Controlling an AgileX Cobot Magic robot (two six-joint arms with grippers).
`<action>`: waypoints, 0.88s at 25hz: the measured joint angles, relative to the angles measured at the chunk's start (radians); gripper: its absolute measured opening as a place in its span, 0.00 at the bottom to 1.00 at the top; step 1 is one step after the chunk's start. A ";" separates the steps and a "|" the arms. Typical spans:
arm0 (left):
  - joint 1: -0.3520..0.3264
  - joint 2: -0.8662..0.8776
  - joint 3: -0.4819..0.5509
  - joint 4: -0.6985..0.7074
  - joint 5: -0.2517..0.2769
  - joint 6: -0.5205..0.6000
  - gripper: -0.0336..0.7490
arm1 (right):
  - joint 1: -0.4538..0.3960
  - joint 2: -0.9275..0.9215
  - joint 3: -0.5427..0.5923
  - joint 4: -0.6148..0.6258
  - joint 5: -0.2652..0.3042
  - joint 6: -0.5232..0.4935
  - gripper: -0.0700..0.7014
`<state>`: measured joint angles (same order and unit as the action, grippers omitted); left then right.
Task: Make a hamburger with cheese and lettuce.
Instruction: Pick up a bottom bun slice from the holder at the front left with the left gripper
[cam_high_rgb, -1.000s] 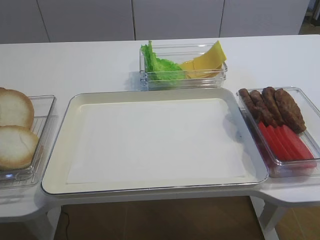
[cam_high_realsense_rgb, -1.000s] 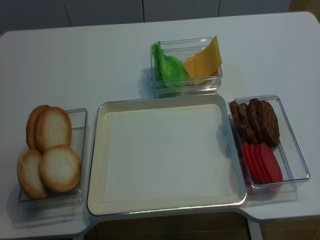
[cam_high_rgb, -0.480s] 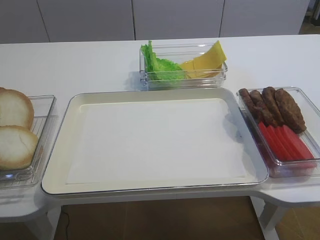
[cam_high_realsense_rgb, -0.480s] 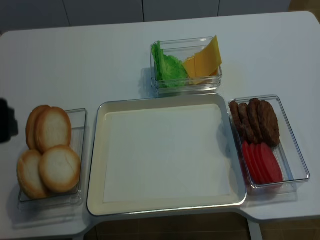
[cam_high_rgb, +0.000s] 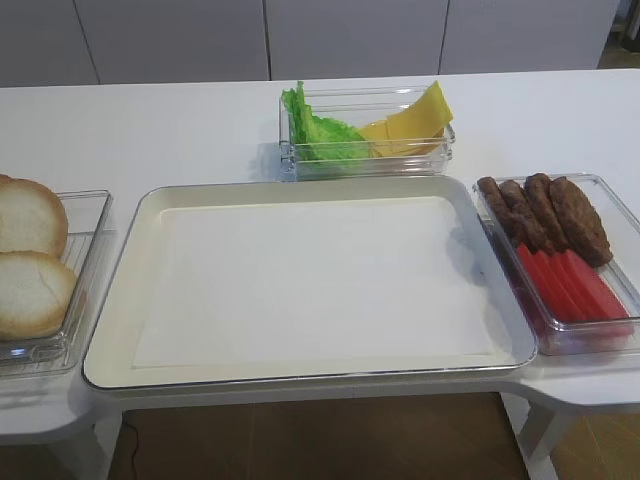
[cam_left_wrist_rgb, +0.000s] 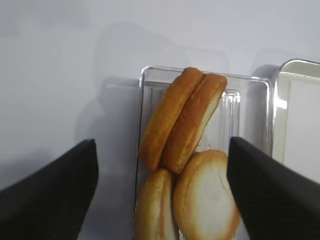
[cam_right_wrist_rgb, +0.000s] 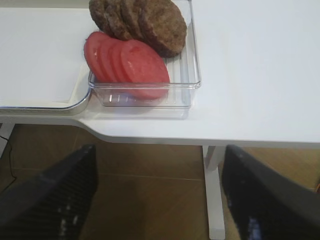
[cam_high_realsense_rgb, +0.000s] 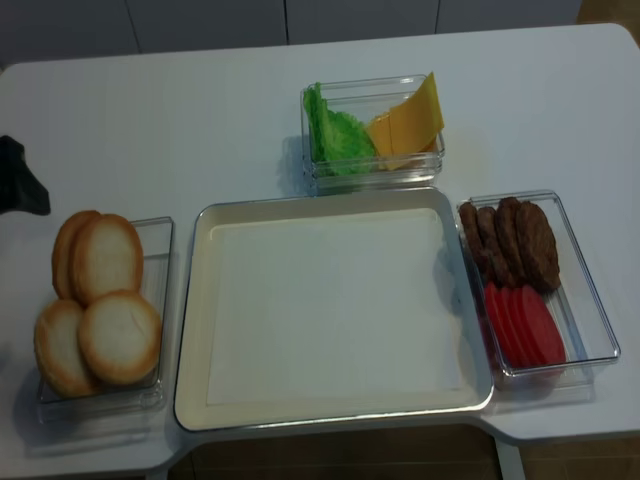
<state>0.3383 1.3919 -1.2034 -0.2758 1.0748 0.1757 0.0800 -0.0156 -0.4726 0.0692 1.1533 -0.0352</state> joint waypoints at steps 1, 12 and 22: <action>0.000 0.018 -0.007 -0.005 0.000 0.025 0.79 | 0.000 0.000 0.000 0.000 0.000 0.000 0.86; 0.000 0.183 -0.059 -0.015 -0.029 0.307 0.73 | 0.000 0.000 0.000 0.000 0.000 0.000 0.86; 0.000 0.189 -0.062 -0.021 -0.018 0.507 0.68 | 0.000 0.000 0.000 0.000 0.000 -0.002 0.86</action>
<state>0.3383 1.5807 -1.2654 -0.2969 1.0565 0.6823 0.0800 -0.0156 -0.4726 0.0692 1.1533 -0.0373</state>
